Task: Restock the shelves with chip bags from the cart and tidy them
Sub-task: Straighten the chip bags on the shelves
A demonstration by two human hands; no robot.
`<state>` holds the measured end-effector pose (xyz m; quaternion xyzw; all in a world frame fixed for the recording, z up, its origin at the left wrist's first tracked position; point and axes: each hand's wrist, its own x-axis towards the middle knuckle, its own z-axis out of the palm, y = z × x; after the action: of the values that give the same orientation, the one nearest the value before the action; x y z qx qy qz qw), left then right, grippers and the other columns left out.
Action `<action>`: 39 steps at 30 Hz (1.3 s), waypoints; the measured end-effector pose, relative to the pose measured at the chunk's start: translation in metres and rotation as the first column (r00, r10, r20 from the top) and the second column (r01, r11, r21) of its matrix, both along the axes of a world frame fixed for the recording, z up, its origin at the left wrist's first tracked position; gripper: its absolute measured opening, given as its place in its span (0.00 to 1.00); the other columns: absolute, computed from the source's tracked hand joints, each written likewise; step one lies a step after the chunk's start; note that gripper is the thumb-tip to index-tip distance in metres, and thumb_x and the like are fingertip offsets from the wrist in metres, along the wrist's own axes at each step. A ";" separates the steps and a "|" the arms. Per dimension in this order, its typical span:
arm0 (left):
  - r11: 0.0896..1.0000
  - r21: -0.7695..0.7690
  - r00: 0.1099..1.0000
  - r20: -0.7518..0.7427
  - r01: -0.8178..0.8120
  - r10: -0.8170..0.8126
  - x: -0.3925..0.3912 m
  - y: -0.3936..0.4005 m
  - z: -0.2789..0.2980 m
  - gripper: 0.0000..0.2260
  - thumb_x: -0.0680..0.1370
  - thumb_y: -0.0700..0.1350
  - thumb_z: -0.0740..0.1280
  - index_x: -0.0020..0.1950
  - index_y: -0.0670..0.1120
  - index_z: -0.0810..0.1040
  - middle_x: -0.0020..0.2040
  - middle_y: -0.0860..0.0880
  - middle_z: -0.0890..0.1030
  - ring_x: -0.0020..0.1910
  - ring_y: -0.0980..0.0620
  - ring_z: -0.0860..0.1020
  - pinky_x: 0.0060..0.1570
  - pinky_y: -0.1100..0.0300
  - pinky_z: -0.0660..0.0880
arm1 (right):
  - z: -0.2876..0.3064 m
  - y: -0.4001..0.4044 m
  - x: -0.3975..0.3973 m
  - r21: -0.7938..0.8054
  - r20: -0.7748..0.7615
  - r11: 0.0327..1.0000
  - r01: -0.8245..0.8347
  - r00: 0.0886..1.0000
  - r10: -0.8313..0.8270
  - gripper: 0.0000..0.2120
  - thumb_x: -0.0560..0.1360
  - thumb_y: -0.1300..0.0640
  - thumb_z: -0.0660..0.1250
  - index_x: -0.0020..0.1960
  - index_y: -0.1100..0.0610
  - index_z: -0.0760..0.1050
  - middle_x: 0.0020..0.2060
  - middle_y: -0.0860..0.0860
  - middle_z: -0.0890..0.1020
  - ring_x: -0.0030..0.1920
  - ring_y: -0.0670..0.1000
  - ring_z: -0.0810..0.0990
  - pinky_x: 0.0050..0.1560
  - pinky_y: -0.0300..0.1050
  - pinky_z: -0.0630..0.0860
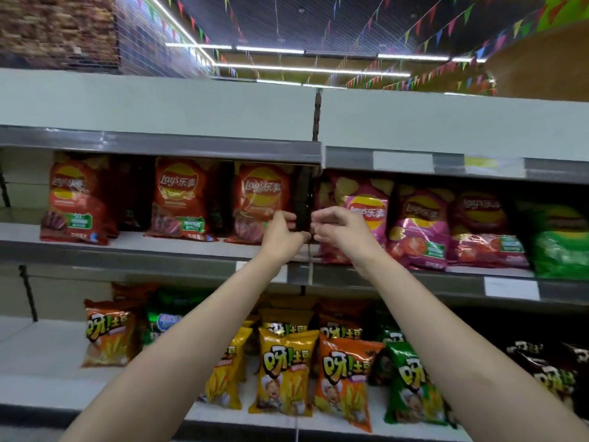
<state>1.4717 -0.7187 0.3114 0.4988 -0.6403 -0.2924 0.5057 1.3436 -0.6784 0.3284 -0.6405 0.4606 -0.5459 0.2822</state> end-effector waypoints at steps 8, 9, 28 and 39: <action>0.988 0.106 0.993 0.016 0.116 -0.118 -0.051 0.036 -0.003 0.32 0.75 0.43 0.72 0.74 0.43 0.60 0.68 0.43 0.71 0.64 0.47 0.72 0.61 0.54 0.72 | -0.012 0.026 -0.093 -0.014 0.017 0.969 0.247 0.969 -0.247 0.09 0.75 0.65 0.68 0.50 0.52 0.75 0.52 0.50 0.79 0.55 0.52 0.78 0.58 0.49 0.77; 0.986 0.115 0.991 0.031 0.124 -0.128 -0.055 0.036 -0.002 0.33 0.75 0.43 0.72 0.74 0.42 0.59 0.69 0.43 0.70 0.65 0.47 0.72 0.62 0.54 0.71 | -0.013 0.026 -0.099 0.008 -0.002 0.967 0.253 0.967 -0.253 0.11 0.75 0.64 0.68 0.56 0.54 0.74 0.55 0.52 0.78 0.56 0.51 0.78 0.57 0.46 0.75; 0.948 0.270 0.925 0.287 0.171 -0.249 -0.048 -0.006 0.007 0.34 0.72 0.42 0.74 0.73 0.46 0.60 0.66 0.46 0.73 0.65 0.47 0.71 0.66 0.53 0.69 | -0.002 -0.008 -0.095 0.170 -0.153 0.982 0.079 0.987 -0.053 0.35 0.78 0.51 0.66 0.78 0.52 0.52 0.71 0.55 0.69 0.69 0.55 0.70 0.59 0.47 0.70; 0.954 0.123 0.846 -0.503 0.272 -0.177 -0.070 -0.035 0.032 0.26 0.79 0.55 0.64 0.70 0.39 0.67 0.55 0.42 0.81 0.48 0.47 0.81 0.46 0.54 0.78 | 0.023 -0.059 -0.095 0.167 0.177 0.978 0.125 0.972 -0.154 0.30 0.80 0.47 0.60 0.77 0.57 0.55 0.69 0.56 0.72 0.68 0.57 0.71 0.69 0.57 0.69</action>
<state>1.4018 -0.7541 0.3439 0.3764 -0.5159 -0.5252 0.5625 1.2481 -0.7369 0.3513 -0.5279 0.5167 -0.5854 0.3342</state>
